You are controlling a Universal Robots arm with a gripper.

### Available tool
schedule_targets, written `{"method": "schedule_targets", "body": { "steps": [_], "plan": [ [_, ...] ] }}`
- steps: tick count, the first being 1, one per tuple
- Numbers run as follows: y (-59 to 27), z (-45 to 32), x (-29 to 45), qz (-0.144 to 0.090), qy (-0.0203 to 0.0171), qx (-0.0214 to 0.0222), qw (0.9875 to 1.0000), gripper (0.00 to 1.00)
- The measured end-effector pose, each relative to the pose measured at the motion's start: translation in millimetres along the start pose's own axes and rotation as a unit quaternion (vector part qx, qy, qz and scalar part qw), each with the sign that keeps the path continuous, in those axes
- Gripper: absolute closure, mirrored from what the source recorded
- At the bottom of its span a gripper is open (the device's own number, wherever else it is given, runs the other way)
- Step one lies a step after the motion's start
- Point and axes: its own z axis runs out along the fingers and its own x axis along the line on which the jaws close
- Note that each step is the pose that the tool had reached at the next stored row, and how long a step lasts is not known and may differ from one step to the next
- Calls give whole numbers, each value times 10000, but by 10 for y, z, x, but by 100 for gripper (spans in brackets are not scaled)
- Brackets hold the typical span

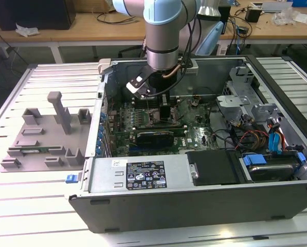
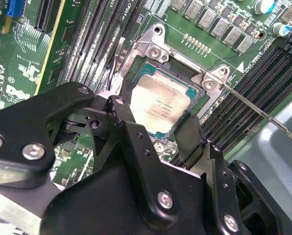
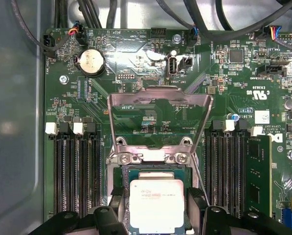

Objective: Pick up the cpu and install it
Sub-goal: 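Place the cpu into insertion slot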

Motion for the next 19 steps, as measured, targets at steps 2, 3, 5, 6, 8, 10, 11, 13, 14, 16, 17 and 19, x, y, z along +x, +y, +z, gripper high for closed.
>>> {"method": "schedule_targets", "body": {
  "steps": [2,3,5,6,8,10,11,13,14,16,17,19],
  "plan": [
    [0,0,0,0,-1,1,10000,40],
    [0,0,0,1,-1,1,10000,47],
    [0,0,0,2,0,0,10000,47],
    [0,0,0,2,-1,0,10000,47],
    [0,0,0,0,0,0,10000,47],
    [6,1,0,-77,4,-3,10000,47],
    [8,0,0,-95,4,-3,10000,47],
    [8,8,-2,-96,1,-1,10000,47],
    [8,10,-1,-96,2,-2,10000,47],
    [8,12,-1,-96,3,-2,10000,47],
    [9,15,1,-96,6,-5,10000,47],
    [9,17,1,-96,7,-5,10000,40]
  ]
}}
